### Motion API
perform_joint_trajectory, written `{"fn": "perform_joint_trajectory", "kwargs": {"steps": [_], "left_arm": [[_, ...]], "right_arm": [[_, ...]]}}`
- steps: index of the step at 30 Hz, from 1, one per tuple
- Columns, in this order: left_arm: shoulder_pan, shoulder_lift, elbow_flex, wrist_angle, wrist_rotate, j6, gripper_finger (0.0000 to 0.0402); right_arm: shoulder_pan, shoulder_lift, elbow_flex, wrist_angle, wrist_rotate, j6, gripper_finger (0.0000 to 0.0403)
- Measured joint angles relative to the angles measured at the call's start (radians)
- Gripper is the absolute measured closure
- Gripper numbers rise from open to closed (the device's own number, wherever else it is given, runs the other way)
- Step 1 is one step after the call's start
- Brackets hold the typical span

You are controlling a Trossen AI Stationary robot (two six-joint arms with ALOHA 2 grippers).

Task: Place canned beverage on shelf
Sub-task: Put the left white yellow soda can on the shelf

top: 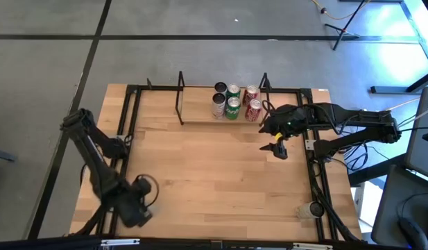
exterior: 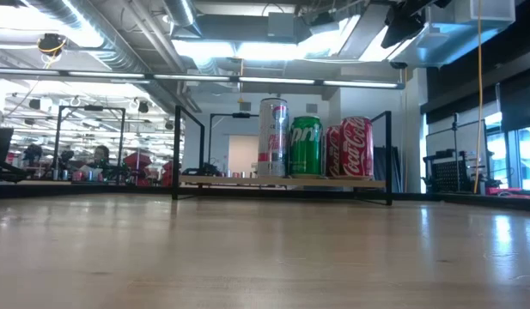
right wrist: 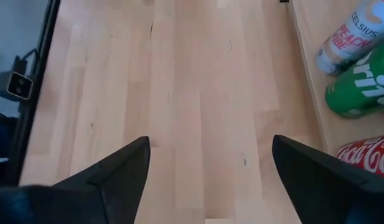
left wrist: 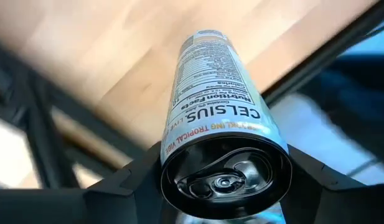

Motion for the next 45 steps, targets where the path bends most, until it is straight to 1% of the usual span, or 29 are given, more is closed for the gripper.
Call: {"fn": "perform_joint_trajectory", "kwargs": {"steps": [4,8,10,12,14,16,19,22,26,28,32,35,39,45], "left_arm": [[0.128,-0.002,0.13,-0.1,-0.058,0.123,0.0184],[0.263,-0.002,0.247,-0.123,-0.156,0.266,0.0184],[0.327,-0.002,0.292,-0.127,-0.204,0.341,0.0184],[0.385,-0.001,0.332,-0.118,-0.232,0.408,0.0184],[0.432,0.002,0.367,-0.111,-0.256,0.483,0.0184],[0.473,0.002,0.386,-0.112,-0.27,0.549,0.0184],[0.535,0.002,0.393,-0.092,-0.308,0.636,0.0184],[0.58,0.003,0.393,-0.037,-0.339,0.717,0.0184],[0.612,0.009,0.394,0.03,-0.336,0.799,0.0184],[0.624,0.01,0.393,0.049,-0.336,0.817,0.0184],[0.637,0.01,0.393,0.078,-0.357,0.838,0.0184],[0.635,0.01,0.393,0.068,-0.38,0.837,0.0184],[0.634,0.01,0.393,0.088,-0.398,0.853,0.0184],[0.635,0.01,0.393,0.12,-0.477,0.87,0.0184]], "right_arm": [[0.0,0.0,0.0,0.001,-0.004,0.051,0.0081],[0.0,0.008,0.0,0.031,0.025,0.065,0.0082],[0.0,0.014,0.0,0.076,0.017,0.064,0.0089],[0.0,0.019,0.0,0.133,-0.025,0.051,0.0109],[0.0,0.024,0.0,0.197,-0.084,0.041,0.0142],[0.0,0.034,0.0,0.25,-0.127,0.028,0.0183],[0.001,0.061,0.001,0.347,-0.143,0.022,0.0254],[0.0,0.112,0.001,0.453,-0.143,0.022,0.0322],[0.0,0.195,0.001,0.549,-0.157,0.017,0.0389],[0.0,0.231,0.001,0.566,-0.171,-0.002,0.0397],[0.0,0.273,0.0,0.563,-0.175,-0.004,0.0383],[0.002,0.294,0.0,0.579,-0.214,-0.006,0.0381],[0.008,0.314,0.0,0.591,-0.206,-0.006,0.0391],[0.009,0.34,0.0,0.596,-0.209,-0.006,0.0402]]}}
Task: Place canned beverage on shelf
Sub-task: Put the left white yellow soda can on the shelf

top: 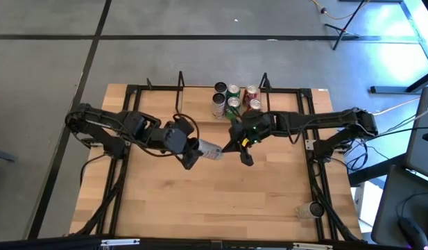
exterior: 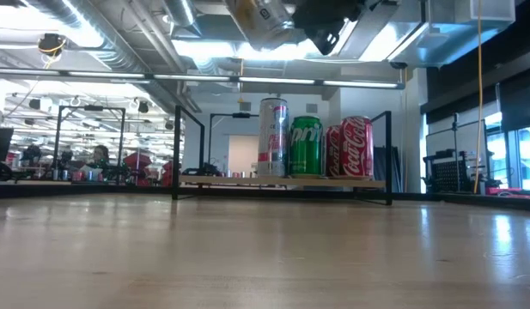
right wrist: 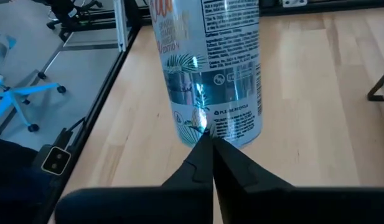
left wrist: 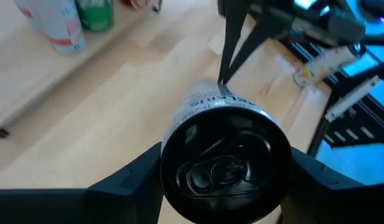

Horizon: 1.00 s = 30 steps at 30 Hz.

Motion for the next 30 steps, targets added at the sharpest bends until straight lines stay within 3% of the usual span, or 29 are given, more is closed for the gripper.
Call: {"fn": "perform_joint_trajectory", "kwargs": {"steps": [8,15,19,25,30], "left_arm": [[0.01,0.0,0.0,0.053,-0.119,0.046,0.0184],[0.084,-0.002,0.001,0.067,-0.218,0.162,0.0186],[0.166,-0.002,0.001,0.041,-0.144,0.301,0.0186],[0.362,-0.002,0.001,0.03,-0.037,0.577,0.0186],[0.563,-0.002,0.001,0.035,0.136,0.823,0.0186]], "right_arm": [[0.043,0.041,-0.001,0.075,0.006,0.003,0.04],[0.064,0.061,-0.001,0.092,0.037,-0.001,0.04],[0.036,0.016,0.0,0.066,0.069,-0.032,0.04],[-0.061,-0.089,0.001,-0.06,0.273,-0.079,0.04],[-0.17,-0.144,0.001,-0.124,0.339,-0.103,0.04]]}}
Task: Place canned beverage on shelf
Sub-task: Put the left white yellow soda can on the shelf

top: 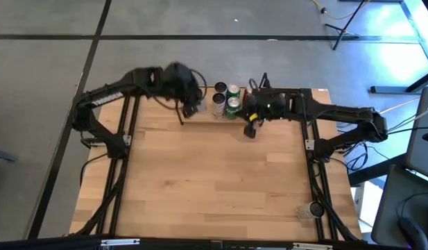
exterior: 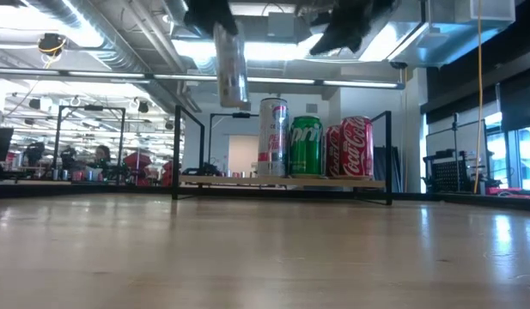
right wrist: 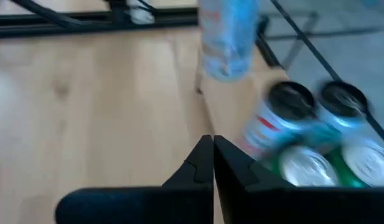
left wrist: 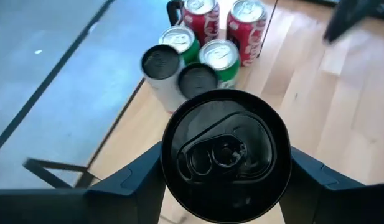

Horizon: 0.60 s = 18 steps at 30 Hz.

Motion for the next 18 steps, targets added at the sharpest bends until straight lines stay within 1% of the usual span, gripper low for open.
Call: {"fn": "perform_joint_trajectory", "kwargs": {"steps": [3,9,13,18], "left_arm": [[0.123,0.0,0.0,0.007,0.122,0.114,0.0186],[0.309,0.033,0.0,0.068,0.262,0.265,0.0186],[0.38,0.109,0.0,0.078,0.356,0.3,0.0186],[0.418,0.223,0.0,0.104,0.433,0.345,0.0186]], "right_arm": [[-0.058,-0.012,0.0,-0.059,0.01,0.023,0.04],[-0.135,-0.013,0.0,-0.194,0.011,0.075,0.04],[-0.163,-0.012,0.0,-0.213,0.025,0.079,0.04],[-0.169,-0.012,0.0,-0.21,0.044,0.079,0.04]]}}
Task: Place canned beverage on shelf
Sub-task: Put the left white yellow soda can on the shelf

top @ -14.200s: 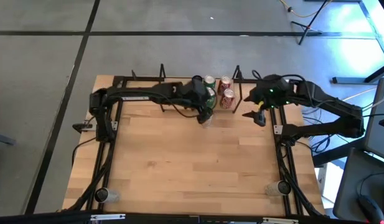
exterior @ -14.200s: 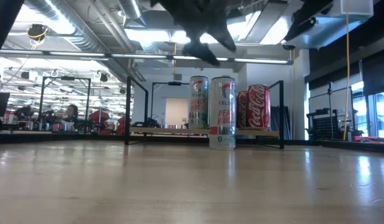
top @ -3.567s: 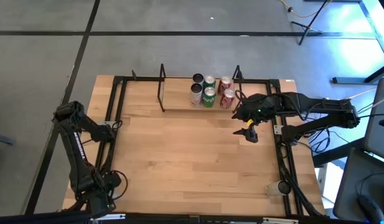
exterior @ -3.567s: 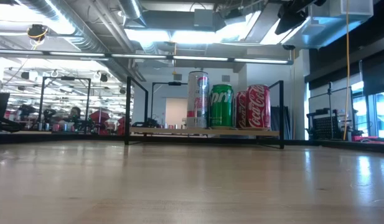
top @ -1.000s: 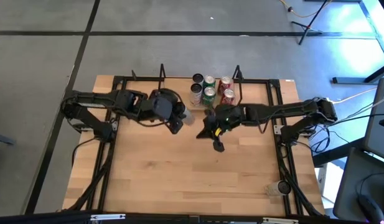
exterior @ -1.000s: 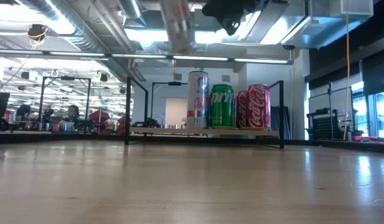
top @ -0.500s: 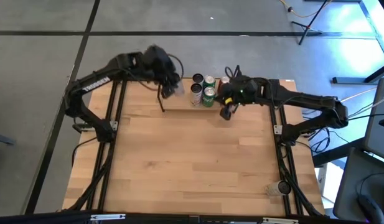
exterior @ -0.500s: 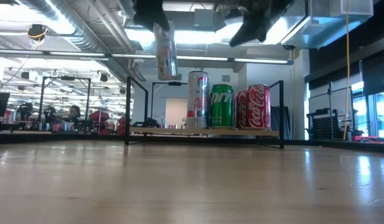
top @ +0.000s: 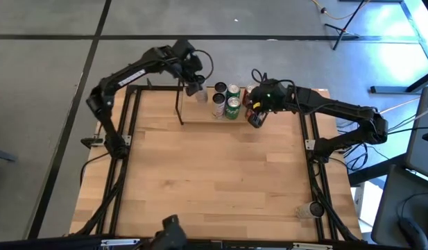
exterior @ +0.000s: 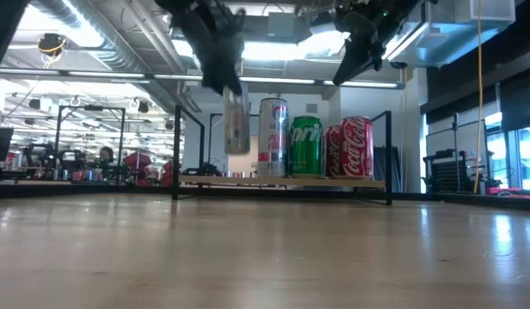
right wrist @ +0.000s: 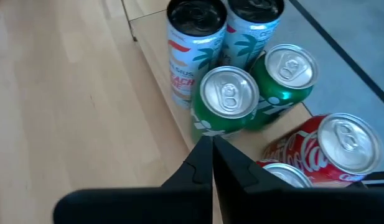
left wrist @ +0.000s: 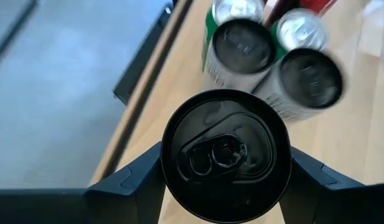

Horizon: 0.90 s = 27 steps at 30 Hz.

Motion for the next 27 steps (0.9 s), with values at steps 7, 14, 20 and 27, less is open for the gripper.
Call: {"fn": "perform_joint_trajectory", "kwargs": {"steps": [7,14,20,27], "left_arm": [[-0.002,0.115,0.0,-0.002,0.009,0.065,0.0186],[-0.003,0.139,0.0,0.038,0.008,0.102,0.0186],[-0.003,0.139,0.0,0.025,0.046,0.131,0.0167],[-0.024,0.139,0.0,0.034,0.017,0.131,0.0127]], "right_arm": [[0.002,0.0,0.0,0.0,0.025,0.028,0.04],[0.003,0.0,0.0,-0.003,0.026,0.049,0.04],[0.003,0.0,0.0,-0.008,0.026,0.054,0.04],[0.003,0.0,0.0,-0.008,0.024,0.064,0.04]]}}
